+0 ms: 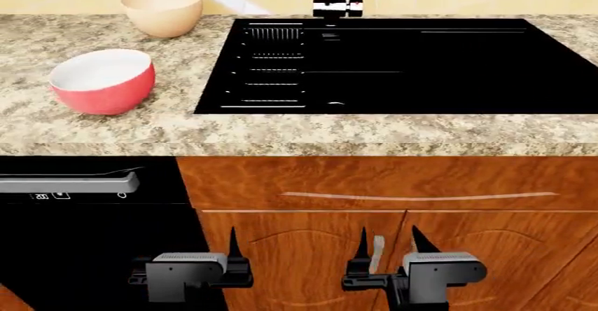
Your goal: Stack the bowls in the sink.
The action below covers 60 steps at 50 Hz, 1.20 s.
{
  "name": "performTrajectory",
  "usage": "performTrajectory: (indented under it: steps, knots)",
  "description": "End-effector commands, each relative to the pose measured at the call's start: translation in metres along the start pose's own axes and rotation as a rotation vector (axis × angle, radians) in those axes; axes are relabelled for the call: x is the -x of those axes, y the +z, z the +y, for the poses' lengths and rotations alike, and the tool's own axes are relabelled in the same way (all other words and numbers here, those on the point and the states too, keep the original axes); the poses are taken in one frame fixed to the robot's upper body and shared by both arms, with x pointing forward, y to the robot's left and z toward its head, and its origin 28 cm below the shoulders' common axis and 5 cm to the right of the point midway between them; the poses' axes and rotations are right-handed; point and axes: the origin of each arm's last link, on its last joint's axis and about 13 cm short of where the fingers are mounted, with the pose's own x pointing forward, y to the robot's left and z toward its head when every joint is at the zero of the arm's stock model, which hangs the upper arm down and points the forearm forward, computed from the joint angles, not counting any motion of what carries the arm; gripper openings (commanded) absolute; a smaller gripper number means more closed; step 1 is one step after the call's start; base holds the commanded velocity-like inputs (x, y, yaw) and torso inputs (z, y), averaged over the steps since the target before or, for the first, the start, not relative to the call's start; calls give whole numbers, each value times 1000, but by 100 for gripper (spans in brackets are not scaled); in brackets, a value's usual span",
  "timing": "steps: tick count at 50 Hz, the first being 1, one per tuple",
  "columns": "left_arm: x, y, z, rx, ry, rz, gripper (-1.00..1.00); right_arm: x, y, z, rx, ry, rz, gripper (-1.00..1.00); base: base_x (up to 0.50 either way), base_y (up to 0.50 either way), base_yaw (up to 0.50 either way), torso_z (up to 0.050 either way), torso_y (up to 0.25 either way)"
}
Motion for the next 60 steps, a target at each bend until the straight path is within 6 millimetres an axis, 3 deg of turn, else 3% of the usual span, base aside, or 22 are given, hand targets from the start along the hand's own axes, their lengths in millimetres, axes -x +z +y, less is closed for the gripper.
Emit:
performTrajectory:
  steps: [1, 53, 60]
  knots:
    - [0, 0, 0, 2, 1, 1, 100, 0, 0, 0, 0, 0, 1, 100, 0, 500, 0, 0, 0]
    - [0, 1, 0, 5, -2, 3, 100, 0, 0, 1, -2, 8, 7, 100, 0, 500, 0, 0, 0]
    - [1, 0, 1, 12, 3, 9, 100, 1, 1, -2, -24, -31, 13, 100, 0, 3, 0, 0, 0]
